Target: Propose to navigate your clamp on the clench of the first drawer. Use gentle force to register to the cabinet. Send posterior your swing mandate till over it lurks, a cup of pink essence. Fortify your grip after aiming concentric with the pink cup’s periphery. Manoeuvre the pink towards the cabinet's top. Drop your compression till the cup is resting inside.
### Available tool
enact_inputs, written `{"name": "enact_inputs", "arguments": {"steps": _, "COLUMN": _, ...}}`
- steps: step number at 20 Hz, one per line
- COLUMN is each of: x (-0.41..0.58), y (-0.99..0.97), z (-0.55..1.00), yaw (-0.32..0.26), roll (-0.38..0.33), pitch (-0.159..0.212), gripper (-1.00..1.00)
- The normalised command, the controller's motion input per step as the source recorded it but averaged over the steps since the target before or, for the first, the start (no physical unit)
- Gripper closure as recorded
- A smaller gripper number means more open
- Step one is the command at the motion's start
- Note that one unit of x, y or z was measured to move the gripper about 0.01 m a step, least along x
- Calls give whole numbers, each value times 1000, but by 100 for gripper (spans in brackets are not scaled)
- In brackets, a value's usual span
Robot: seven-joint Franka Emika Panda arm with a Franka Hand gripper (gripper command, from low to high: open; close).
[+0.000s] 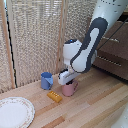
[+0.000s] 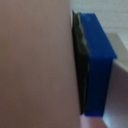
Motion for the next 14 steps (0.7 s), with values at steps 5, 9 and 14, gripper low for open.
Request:
{"name": "enact_inputs", "arguments": {"steps": 5, "x": -14, "y": 4, "z": 695, "yaw": -292, "roll": 0, "pitch": 10, "gripper": 100}}
{"name": "enact_inputs", "arguments": {"steps": 9, "x": 8, "y": 0, "z": 679, "yaw": -365, "roll": -8, "pitch": 0, "gripper": 100}}
{"name": "enact_inputs", "arguments": {"steps": 14, "x": 122, "y": 0, "z": 550, "yaw": -355, "roll": -70, "pitch": 0, "gripper": 100}}
